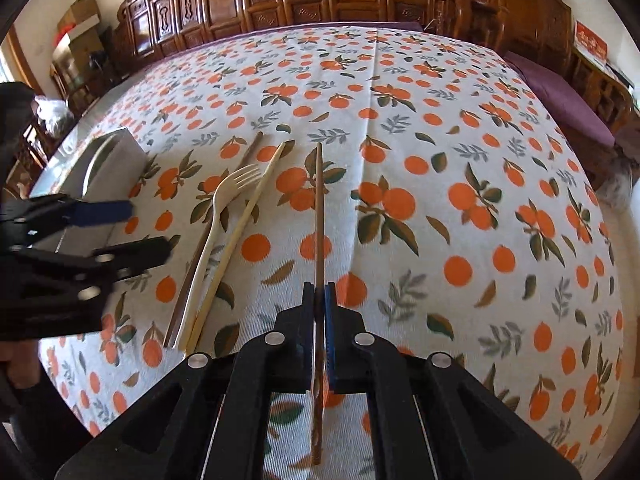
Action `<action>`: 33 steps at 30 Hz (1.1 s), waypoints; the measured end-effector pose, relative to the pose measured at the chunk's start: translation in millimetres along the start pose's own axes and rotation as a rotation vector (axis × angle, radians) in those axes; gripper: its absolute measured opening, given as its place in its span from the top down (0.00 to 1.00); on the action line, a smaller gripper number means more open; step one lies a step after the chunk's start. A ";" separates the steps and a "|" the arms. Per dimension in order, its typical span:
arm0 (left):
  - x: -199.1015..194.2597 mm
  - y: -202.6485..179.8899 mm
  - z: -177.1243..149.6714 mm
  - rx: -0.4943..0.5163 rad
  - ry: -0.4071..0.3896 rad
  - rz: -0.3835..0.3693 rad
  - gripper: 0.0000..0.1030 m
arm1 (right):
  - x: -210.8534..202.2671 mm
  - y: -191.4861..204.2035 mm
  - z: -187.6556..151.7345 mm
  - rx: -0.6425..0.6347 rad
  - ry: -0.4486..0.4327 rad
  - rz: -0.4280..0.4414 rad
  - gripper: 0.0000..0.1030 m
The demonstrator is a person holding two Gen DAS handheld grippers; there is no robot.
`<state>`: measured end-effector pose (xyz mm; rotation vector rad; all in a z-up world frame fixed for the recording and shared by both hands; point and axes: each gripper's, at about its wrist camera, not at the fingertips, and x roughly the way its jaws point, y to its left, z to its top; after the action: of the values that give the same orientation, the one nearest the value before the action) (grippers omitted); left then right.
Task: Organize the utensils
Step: 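Grasp a wooden chopstick with the right tool while the left tool grasps another chopstick, then lower the left tool's chopstick into the tray and open it while the right tool holds its chopstick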
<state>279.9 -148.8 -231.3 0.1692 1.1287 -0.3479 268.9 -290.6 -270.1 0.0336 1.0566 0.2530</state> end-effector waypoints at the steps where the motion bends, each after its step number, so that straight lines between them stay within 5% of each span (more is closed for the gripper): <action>1: 3.3 -0.8 0.4 -0.001 0.007 -0.003 0.48 | -2.2 -1.0 -1.1 0.005 -0.004 0.004 0.94; 13: 28.6 -15.0 16.1 0.013 0.046 0.041 0.64 | -20.7 -0.7 -6.3 0.006 -0.014 0.010 0.94; 17: 28.4 -5.8 19.3 -0.017 0.062 0.040 0.96 | -28.1 4.1 -6.5 -0.013 -0.021 0.002 0.94; 23: 13.2 6.4 4.5 -0.022 0.070 0.030 0.96 | -37.4 8.1 -9.4 -0.012 -0.032 -0.001 0.94; 33: -51.9 35.0 -26.7 -0.038 -0.023 0.003 0.96 | -55.2 30.5 -6.7 -0.029 -0.083 0.019 0.94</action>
<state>249.8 -98.3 -197.1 0.1334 1.1110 -0.3249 231.6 -273.9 -221.6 0.0277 0.9707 0.2816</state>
